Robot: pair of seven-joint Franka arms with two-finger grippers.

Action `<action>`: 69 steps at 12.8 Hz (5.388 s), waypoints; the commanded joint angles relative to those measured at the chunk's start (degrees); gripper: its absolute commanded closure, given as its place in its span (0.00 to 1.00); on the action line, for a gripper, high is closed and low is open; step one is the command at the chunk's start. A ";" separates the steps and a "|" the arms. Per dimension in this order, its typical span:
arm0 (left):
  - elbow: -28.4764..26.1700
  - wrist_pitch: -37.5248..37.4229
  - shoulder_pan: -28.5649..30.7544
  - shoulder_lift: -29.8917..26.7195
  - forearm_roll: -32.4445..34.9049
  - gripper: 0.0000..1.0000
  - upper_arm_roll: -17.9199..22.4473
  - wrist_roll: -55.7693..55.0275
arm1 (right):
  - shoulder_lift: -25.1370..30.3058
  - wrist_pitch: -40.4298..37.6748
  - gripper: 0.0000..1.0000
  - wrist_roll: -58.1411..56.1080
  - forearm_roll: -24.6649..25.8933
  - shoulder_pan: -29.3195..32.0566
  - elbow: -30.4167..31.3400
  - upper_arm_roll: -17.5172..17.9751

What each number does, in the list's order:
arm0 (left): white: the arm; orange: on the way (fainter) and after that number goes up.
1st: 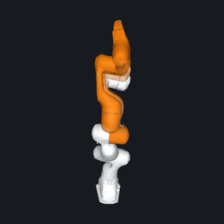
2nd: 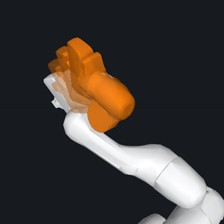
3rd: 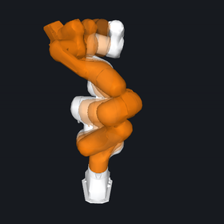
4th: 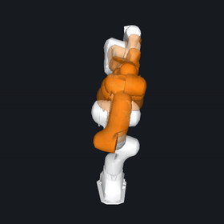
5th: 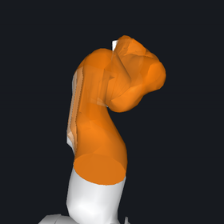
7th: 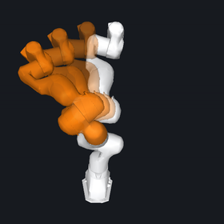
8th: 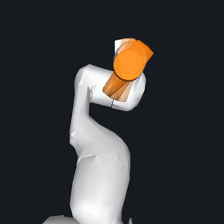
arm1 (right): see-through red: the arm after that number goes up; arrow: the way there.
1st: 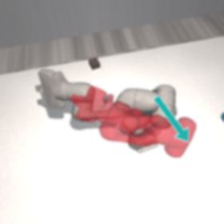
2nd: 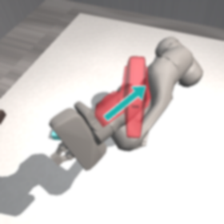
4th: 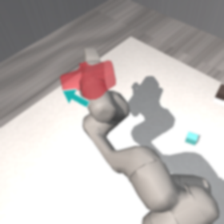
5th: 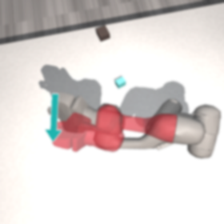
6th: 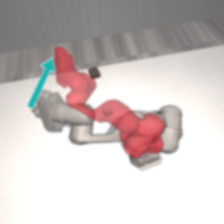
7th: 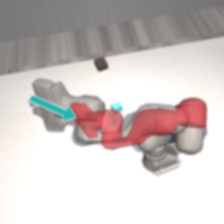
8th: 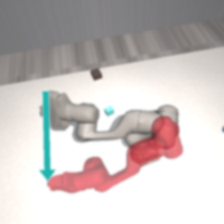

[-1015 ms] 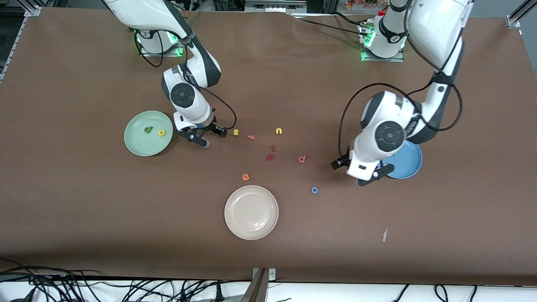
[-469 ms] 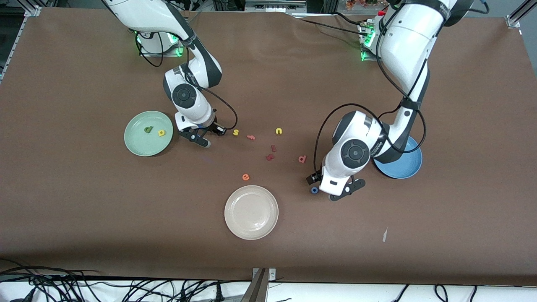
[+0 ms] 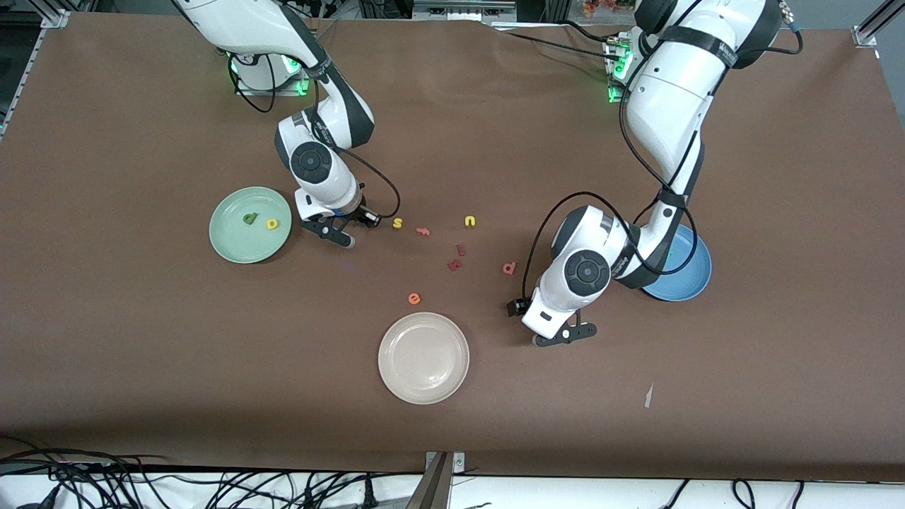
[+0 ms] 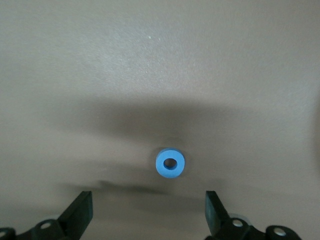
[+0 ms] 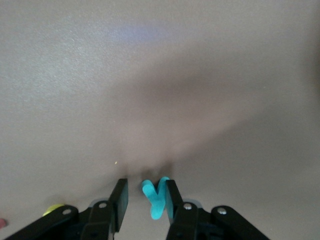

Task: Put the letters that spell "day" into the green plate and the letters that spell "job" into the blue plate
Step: 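Grasp cyan y with the right gripper while the left gripper grasps blue o, then place cyan y on green plate while the left gripper places blue o, then retract the right arm to rest while the left gripper grasps pink p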

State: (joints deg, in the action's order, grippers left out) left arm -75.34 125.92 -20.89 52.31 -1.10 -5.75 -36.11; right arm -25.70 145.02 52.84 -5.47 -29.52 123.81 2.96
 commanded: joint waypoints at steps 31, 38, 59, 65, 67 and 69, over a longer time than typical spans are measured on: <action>-30.13 4.64 8.04 -23.88 5.40 1.00 2.76 17.97 | 9.42 -17.55 1.00 -2.16 3.35 -0.89 -0.94 -4.35; -51.31 15.67 18.76 -33.94 6.46 1.00 2.14 37.74 | 8.56 -20.31 1.00 -38.05 3.36 -0.37 0.03 -23.96; -15.01 8.03 -6.27 -9.07 1.89 0.00 -0.06 10.88 | 10.92 -68.66 0.00 -54.95 0.54 5.17 -42.07 -24.42; -15.10 7.77 -6.62 -8.01 2.15 0.34 -0.06 10.88 | 17.16 -50.54 0.00 -57.39 0.11 27.71 -32.58 -6.35; -15.36 7.76 -6.71 -8.01 2.24 0.54 -0.06 10.80 | 19.97 -47.65 0.00 -57.59 0.90 30.83 -30.31 -2.88; -15.53 7.76 -7.41 -7.93 2.24 0.68 -0.06 10.71 | 26.10 -44.83 0.00 -57.15 3.87 31.01 -26.10 -2.88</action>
State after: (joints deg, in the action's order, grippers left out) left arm -92.27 134.78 -26.93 43.59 1.75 -6.45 -25.42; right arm -7.87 97.18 -4.33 -3.66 0.38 90.66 -1.50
